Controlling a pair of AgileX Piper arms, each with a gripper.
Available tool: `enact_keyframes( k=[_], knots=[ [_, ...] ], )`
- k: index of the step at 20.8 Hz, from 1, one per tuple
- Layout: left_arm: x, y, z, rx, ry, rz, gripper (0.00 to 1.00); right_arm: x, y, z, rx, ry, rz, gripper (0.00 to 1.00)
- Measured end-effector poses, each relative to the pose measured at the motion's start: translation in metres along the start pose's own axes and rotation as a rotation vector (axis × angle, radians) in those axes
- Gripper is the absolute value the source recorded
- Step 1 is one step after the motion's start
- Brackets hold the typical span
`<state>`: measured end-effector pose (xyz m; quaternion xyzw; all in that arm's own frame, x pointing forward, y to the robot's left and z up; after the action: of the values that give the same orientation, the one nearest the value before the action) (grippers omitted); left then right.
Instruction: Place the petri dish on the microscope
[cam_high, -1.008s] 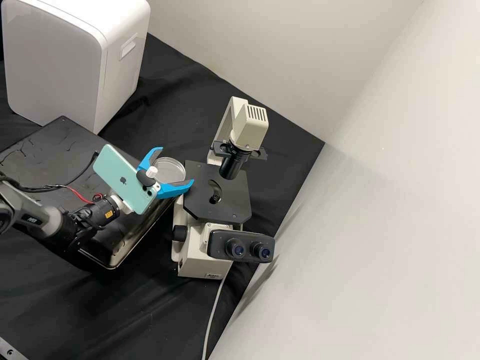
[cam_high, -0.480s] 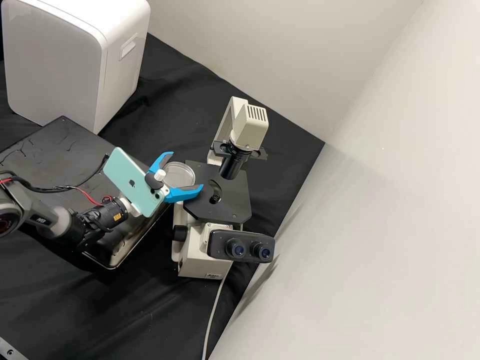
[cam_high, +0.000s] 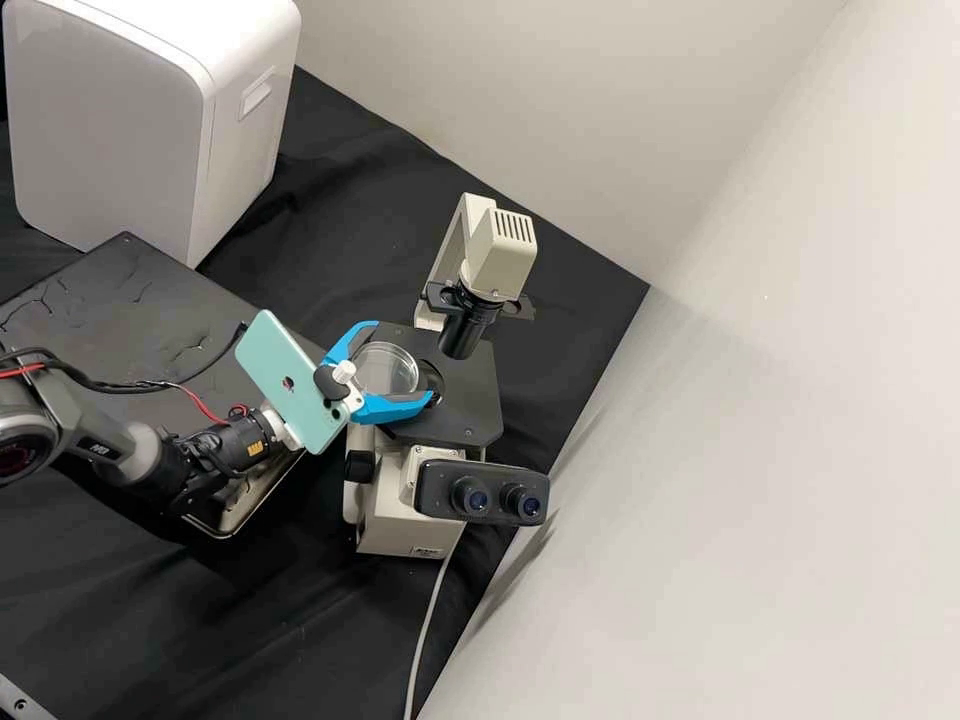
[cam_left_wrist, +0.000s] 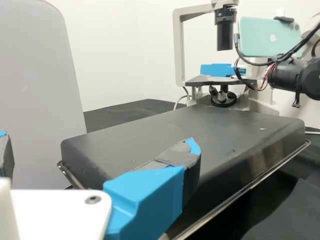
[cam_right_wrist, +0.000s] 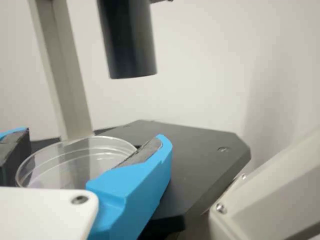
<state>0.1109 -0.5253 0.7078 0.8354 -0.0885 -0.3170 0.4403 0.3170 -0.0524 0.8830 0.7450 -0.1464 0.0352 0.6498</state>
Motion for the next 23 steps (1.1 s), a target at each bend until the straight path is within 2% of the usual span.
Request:
enact_keyframes(
  k=[3,9,17,23],
  knots=[
    [0.0,-0.0004,0.0,0.001,-0.001,-0.002,1.0,0.009,-0.001,0.007,-0.001,-0.011,0.0,0.0],
    [0.0,-0.0006,0.001,0.001,-0.008,-0.003,1.0,0.028,-0.004,0.012,-0.019,-0.005,0.008,0.0],
    [0.0,-0.0032,0.003,0.008,-0.015,-0.017,1.0,0.04,-0.007,0.017,-0.053,-0.001,0.013,0.0],
    [0.001,-0.003,0.0,0.009,0.004,-0.015,1.0,0.041,-0.008,0.019,-0.057,0.004,0.021,0.0]
  ],
)
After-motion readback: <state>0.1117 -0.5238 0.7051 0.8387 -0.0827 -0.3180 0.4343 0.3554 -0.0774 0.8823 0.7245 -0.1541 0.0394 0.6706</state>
